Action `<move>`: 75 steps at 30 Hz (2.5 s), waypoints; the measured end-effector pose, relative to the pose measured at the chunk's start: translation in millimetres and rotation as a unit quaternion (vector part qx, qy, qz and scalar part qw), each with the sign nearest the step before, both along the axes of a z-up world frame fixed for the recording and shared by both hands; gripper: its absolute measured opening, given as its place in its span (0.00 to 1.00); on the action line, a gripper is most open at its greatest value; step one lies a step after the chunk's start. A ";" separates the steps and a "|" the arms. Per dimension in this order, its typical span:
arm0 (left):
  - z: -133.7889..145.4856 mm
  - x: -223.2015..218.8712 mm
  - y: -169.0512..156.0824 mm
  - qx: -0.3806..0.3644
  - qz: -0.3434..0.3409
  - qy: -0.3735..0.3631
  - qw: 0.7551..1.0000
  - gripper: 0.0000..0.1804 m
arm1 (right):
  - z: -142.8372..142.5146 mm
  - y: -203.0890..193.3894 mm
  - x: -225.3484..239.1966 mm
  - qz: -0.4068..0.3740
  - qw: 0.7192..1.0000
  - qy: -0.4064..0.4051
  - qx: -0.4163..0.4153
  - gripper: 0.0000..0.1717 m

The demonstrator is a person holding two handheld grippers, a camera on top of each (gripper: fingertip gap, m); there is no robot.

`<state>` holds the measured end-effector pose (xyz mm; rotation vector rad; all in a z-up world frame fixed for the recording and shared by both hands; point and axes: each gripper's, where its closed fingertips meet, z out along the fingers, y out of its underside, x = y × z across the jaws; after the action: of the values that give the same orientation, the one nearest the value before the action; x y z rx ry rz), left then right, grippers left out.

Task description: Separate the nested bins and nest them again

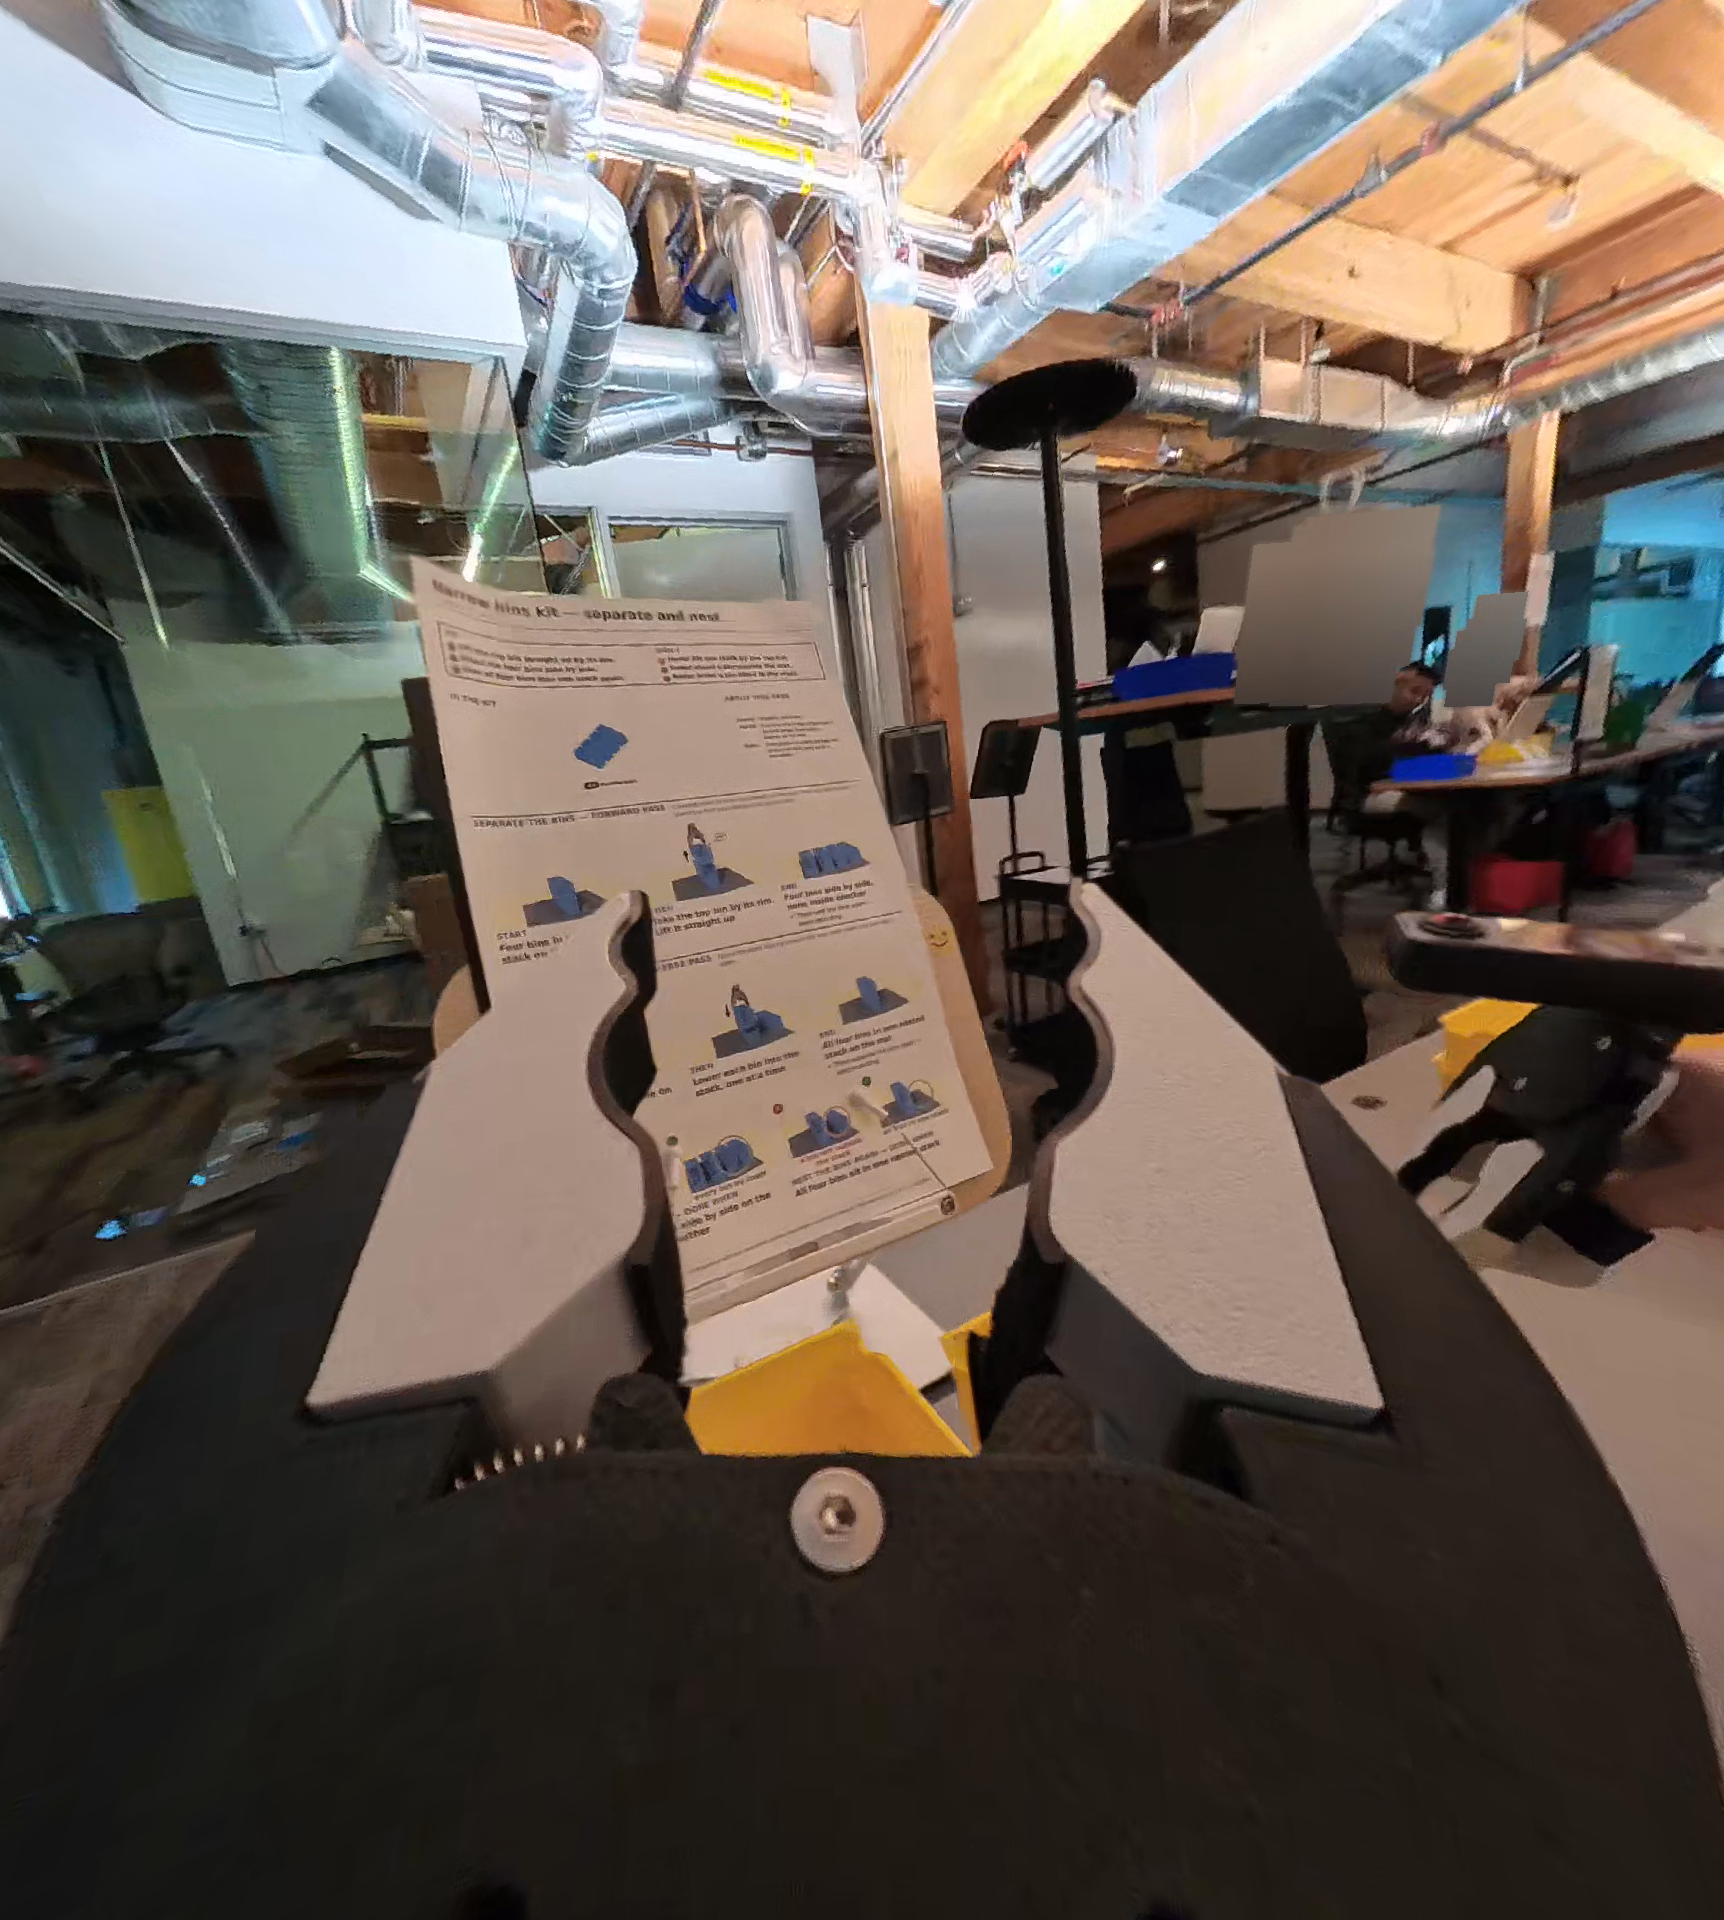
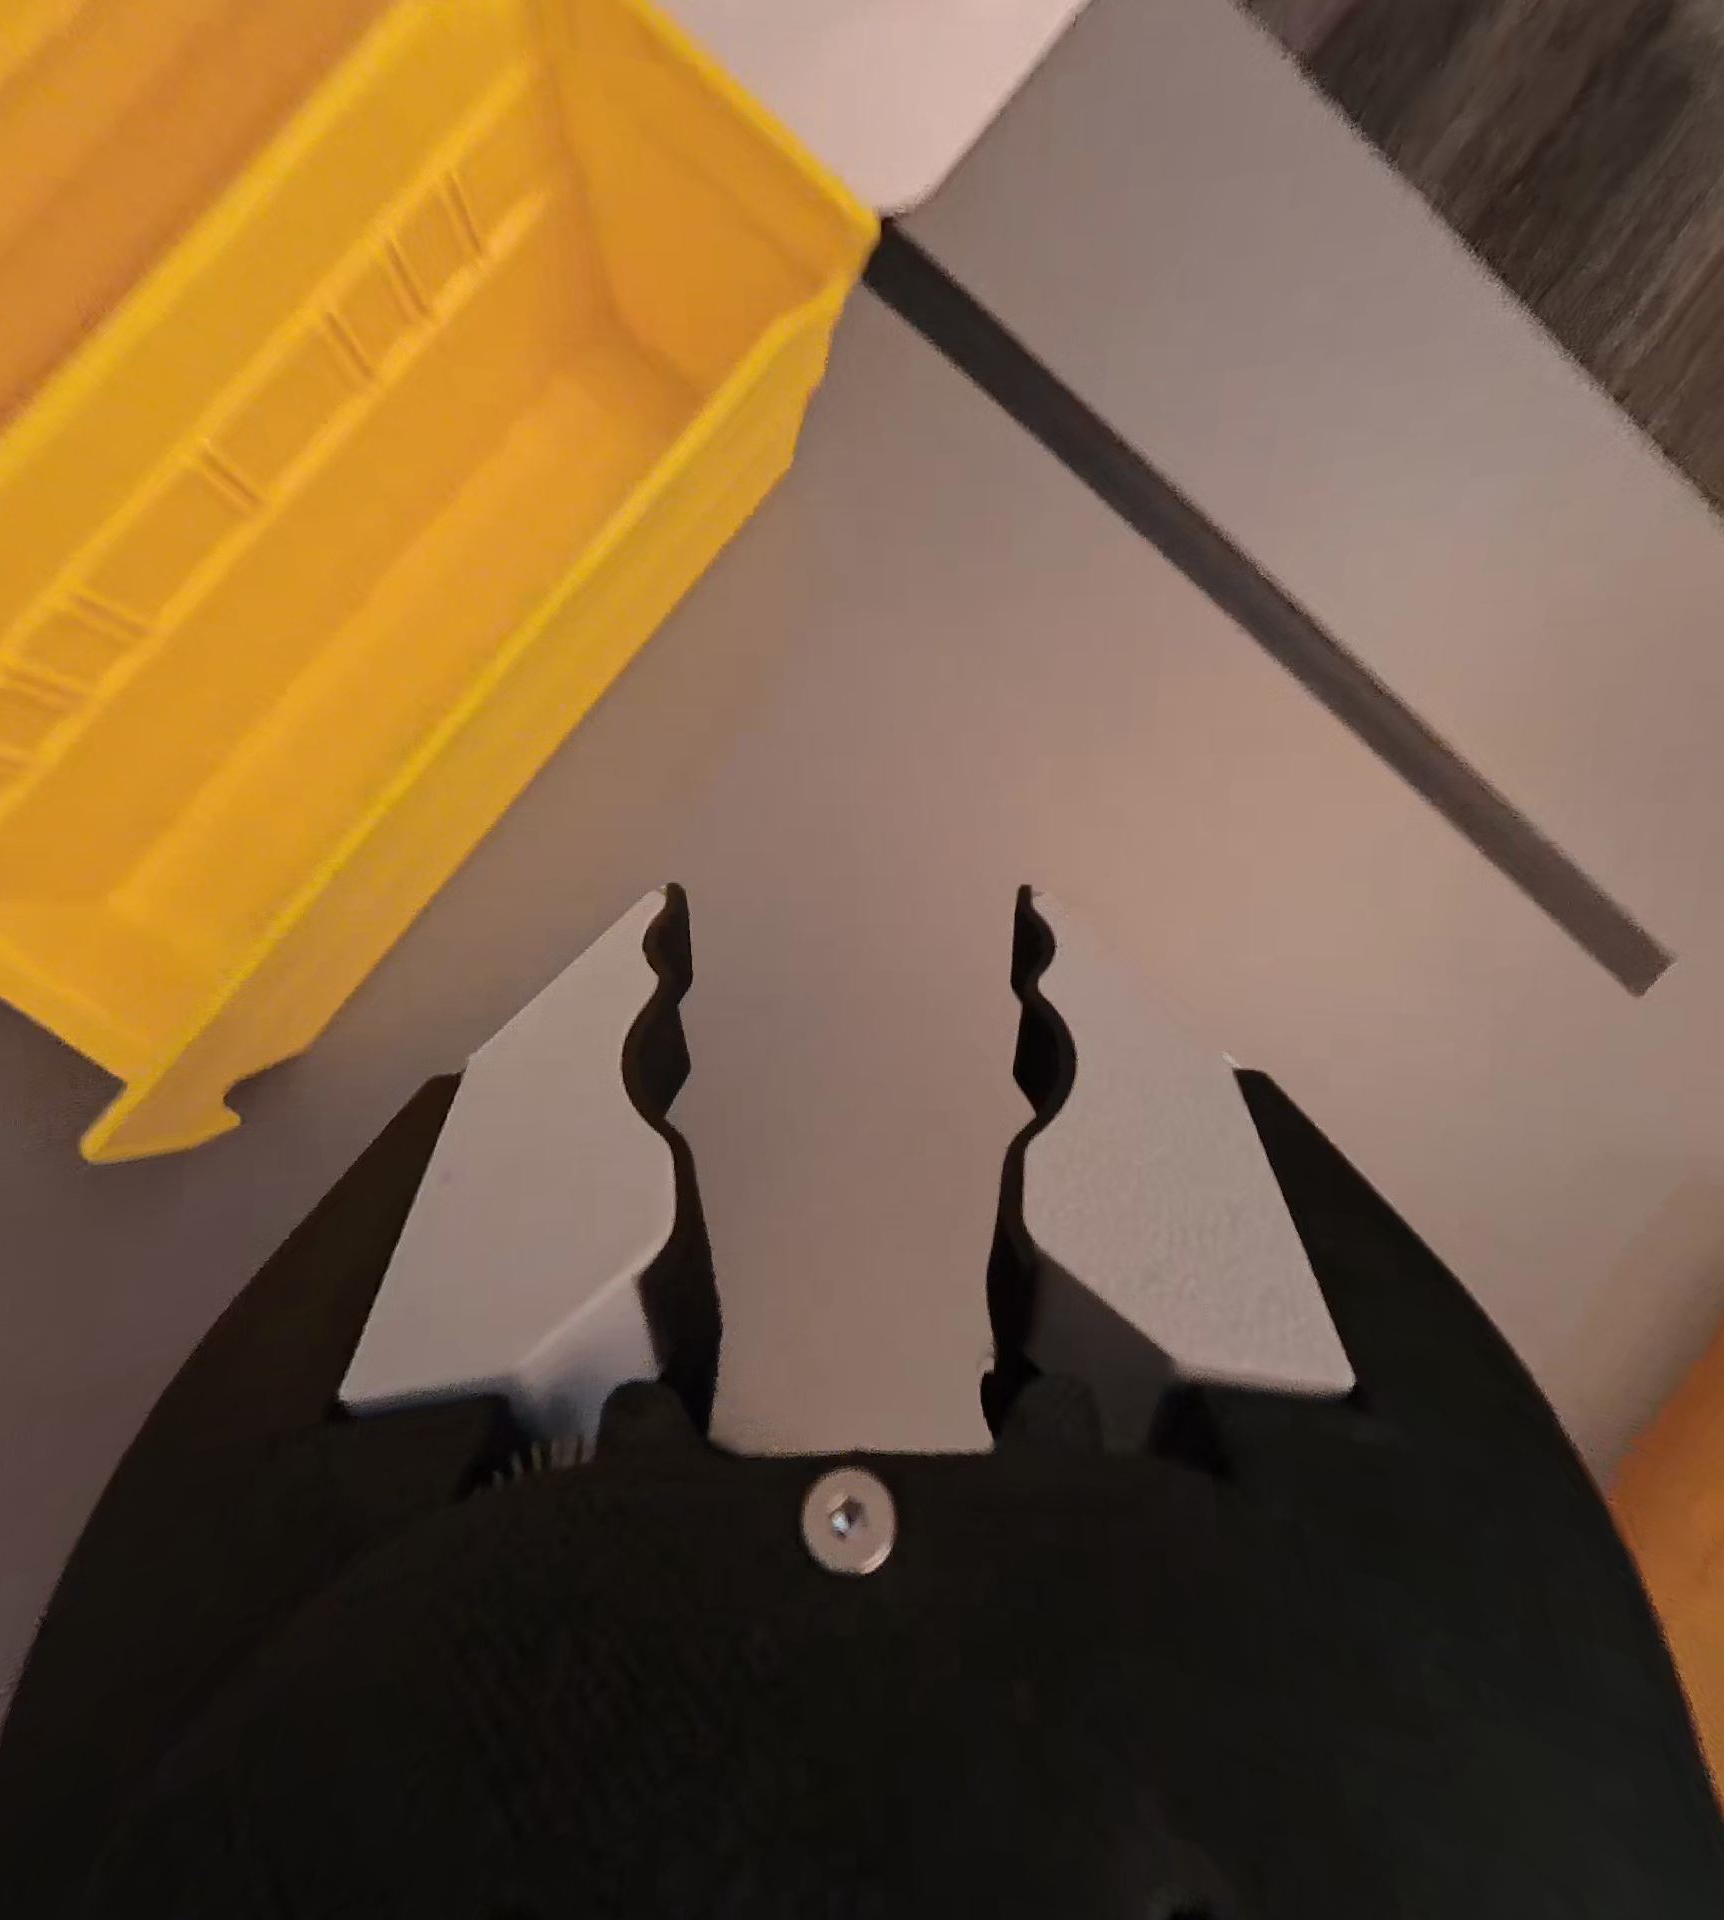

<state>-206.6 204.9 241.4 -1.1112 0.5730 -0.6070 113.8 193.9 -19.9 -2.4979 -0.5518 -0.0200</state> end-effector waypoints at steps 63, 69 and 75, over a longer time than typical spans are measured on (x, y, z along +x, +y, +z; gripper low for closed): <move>-41.6 -105.9 -11.9 -0.211 -0.250 -0.054 0.944 0.40 | -57.2 73.9 -288.9 -0.291 0.923 0.056 -0.244 0.67; -43.5 -104.2 -12.3 -0.212 -0.249 -0.047 0.944 0.40 | -53.0 76.3 -301.7 -0.277 0.921 0.076 -0.262 0.66; -46.5 -102.4 -8.6 -0.220 -0.246 -0.045 0.943 0.40 | -46.6 76.0 -298.5 -0.272 0.922 0.076 -0.264 0.66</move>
<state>-309.0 196.3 194.9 -1.3574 0.6595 -1.2614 -184.8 269.8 -66.5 -3.0633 0.2581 0.1253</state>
